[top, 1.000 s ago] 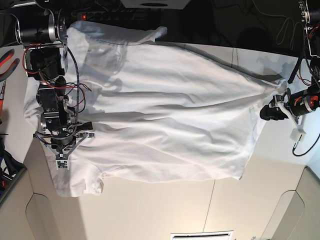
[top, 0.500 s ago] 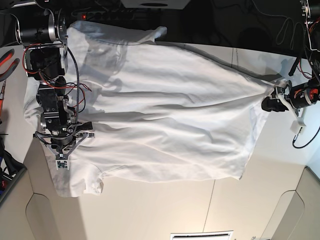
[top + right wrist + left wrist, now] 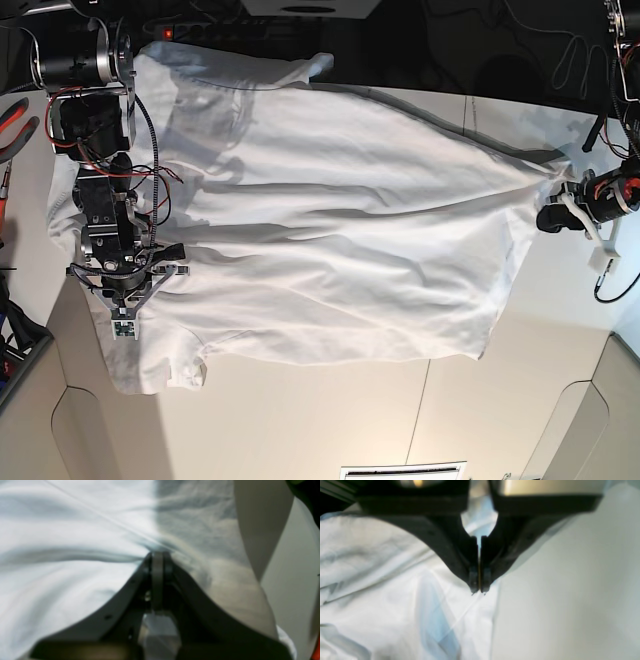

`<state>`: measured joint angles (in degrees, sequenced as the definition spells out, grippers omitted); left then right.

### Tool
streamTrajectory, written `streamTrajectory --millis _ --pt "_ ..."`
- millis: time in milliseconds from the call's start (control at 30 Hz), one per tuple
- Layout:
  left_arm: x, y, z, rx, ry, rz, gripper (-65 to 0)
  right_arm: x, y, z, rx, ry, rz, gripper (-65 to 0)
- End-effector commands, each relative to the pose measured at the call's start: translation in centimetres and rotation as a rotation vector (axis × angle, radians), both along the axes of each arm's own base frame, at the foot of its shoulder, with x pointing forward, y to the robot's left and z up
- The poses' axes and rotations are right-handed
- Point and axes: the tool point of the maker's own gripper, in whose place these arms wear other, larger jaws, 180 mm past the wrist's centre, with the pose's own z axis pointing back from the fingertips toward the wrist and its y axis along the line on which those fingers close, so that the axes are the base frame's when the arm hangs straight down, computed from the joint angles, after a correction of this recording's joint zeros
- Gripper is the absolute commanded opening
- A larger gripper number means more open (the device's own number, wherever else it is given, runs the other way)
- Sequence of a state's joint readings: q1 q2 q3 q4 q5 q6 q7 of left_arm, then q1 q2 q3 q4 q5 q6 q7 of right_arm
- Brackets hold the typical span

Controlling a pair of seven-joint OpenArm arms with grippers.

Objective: Layout the t-shirt on the table in an organized manner, then fold the t-shirt properly
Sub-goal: 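Release the shirt edge with the left gripper and regrasp nearby, then move both grippers onto the shirt body and smooth it flat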

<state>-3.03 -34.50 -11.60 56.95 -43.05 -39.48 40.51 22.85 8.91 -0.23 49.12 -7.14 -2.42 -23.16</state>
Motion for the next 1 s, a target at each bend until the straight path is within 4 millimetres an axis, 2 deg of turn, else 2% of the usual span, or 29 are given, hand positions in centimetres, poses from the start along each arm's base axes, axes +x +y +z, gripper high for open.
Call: streamTrajectory --millis 0,400,667,833,933,967 --pt "1.4 0.9 1.9 0.009 -0.063 0.004 -65.0 -0.3 -0.7 -0.1 -0.004 0.033 -0.014 -65.0" --pt "2.4 2.3 3.0 0.01 -0.13 0.08 -65.0 -0.4 -0.7 -0.1 -0.004 0.037 -0.016 -65.0" --pt "2.5 5.8 5.2 0.007 -0.189 0.196 -65.0 -0.4 -1.1 0.0 -0.014 0.033 -0.04 -65.0" --pt "1.8 4.9 4.4 0.003 -0.142 0.142 -65.0 -0.4 -1.1 0.0 -0.013 0.033 -0.04 -65.0" --pt "1.7 4.6 4.2 -0.002 -0.139 0.14 -43.0 -0.3 -1.1 0.0 -0.014 0.031 -0.039 -65.0" --pt "1.7 4.6 4.2 -0.003 -0.139 0.139 -38.6 -0.2 -1.1 0.2 -0.014 0.028 -0.038 -65.0"
